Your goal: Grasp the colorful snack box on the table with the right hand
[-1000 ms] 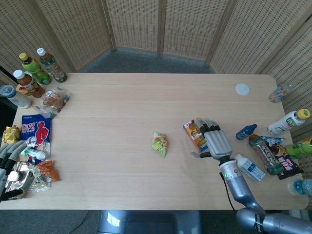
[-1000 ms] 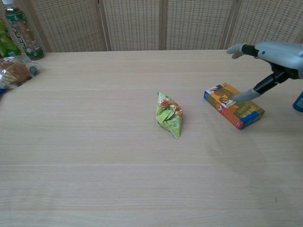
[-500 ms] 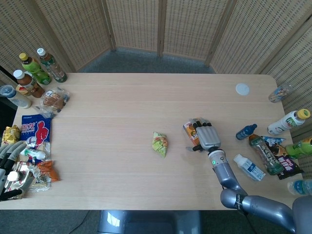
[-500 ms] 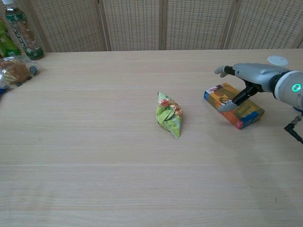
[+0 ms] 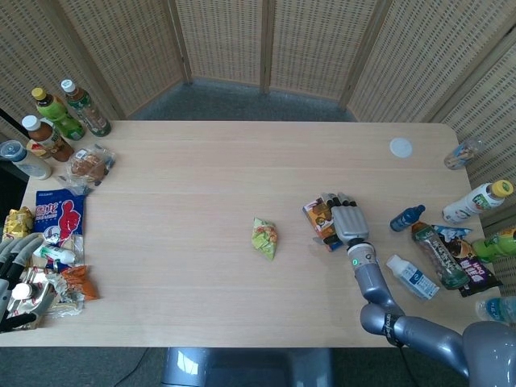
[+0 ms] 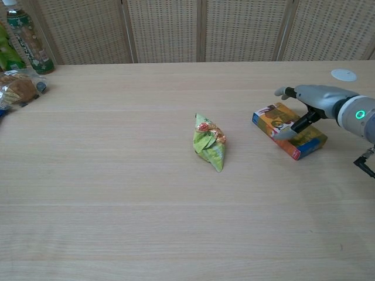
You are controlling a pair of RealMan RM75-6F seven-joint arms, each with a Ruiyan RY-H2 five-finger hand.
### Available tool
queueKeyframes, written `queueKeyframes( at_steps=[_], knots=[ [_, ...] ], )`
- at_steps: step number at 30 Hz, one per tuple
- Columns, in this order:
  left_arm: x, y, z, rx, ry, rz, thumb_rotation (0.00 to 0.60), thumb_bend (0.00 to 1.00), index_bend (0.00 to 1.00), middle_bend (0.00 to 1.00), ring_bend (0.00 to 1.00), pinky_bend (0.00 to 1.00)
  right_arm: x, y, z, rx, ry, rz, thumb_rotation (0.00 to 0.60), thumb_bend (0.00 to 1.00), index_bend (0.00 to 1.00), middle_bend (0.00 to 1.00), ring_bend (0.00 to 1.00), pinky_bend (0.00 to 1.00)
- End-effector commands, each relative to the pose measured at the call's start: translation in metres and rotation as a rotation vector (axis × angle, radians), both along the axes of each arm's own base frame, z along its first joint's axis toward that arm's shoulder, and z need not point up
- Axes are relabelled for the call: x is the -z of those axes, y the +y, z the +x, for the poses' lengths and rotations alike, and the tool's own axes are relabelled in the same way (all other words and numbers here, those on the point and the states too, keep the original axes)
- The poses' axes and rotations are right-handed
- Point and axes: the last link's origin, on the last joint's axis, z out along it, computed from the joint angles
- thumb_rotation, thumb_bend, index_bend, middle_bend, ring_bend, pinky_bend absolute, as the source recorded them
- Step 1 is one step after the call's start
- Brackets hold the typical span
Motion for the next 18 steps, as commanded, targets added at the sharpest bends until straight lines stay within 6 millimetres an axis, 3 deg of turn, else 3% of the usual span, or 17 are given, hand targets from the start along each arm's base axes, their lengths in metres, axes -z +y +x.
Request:
queueKeyframes(
  at_steps=[1, 18],
  knots=[
    [0.0002, 0.0002, 0.0005, 0.002, -0.001, 0.0, 0.6, 0.35, 0.04, 0.05, 0.0, 0.0, -0.0003, 0.001, -0.0034, 0.025, 0.015, -0.02, 0.43, 0.04, 0.0, 0.0, 0.0, 0.0],
    [0.0009, -0.0001, -0.0009, 0.01, -0.017, -0.007, 0.6, 0.35, 0.04, 0.05, 0.0, 0.0, 0.0077, 0.0031, -0.0116, 0.15, 0.033, -0.033, 0.43, 0.04, 0.0, 0.0, 0.0, 0.0]
  ],
)
